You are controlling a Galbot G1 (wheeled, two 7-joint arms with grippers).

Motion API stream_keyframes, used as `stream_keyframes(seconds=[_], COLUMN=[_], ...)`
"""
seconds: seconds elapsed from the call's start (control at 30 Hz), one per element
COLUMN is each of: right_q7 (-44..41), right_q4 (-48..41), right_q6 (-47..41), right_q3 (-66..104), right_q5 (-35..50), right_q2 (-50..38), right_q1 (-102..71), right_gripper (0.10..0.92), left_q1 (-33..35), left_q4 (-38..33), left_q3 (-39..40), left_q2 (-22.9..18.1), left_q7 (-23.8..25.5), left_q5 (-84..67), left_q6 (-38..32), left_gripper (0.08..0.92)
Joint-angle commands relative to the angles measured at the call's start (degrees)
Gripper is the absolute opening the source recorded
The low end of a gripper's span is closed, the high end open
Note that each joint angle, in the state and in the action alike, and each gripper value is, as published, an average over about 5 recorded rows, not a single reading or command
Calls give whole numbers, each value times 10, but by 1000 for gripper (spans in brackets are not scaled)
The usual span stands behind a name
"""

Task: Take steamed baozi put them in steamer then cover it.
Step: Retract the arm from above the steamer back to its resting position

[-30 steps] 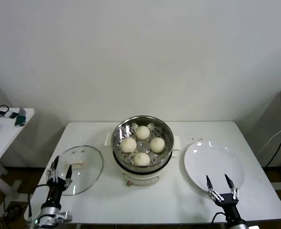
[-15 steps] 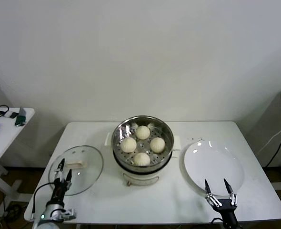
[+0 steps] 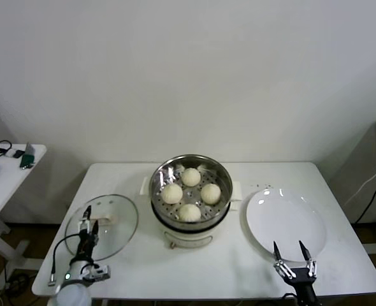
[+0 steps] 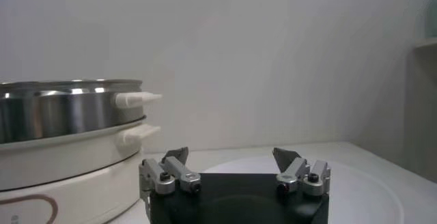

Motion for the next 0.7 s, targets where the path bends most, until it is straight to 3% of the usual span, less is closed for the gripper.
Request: stream_keyframes(seconds=[0.03, 0.37, 0.7], right_q7=[1, 4, 4], right_q4=[-1, -8, -9], right_q6=[3, 7, 8], right_q3=[0, -2, -4], right_q5=[-3, -5, -6], right_q2=[2, 3, 4], right_q1=[-1, 1, 3], right_gripper=[823, 823, 823], left_q1=[-33, -39, -42], left_q4=[22, 30, 38], left_q3=[9, 12, 15], left_q2=[-5, -8, -11], left_q7=[18, 16, 10], left_q5=[20, 32, 32], left_q6=[45, 69, 63], left_gripper=[823, 807, 534])
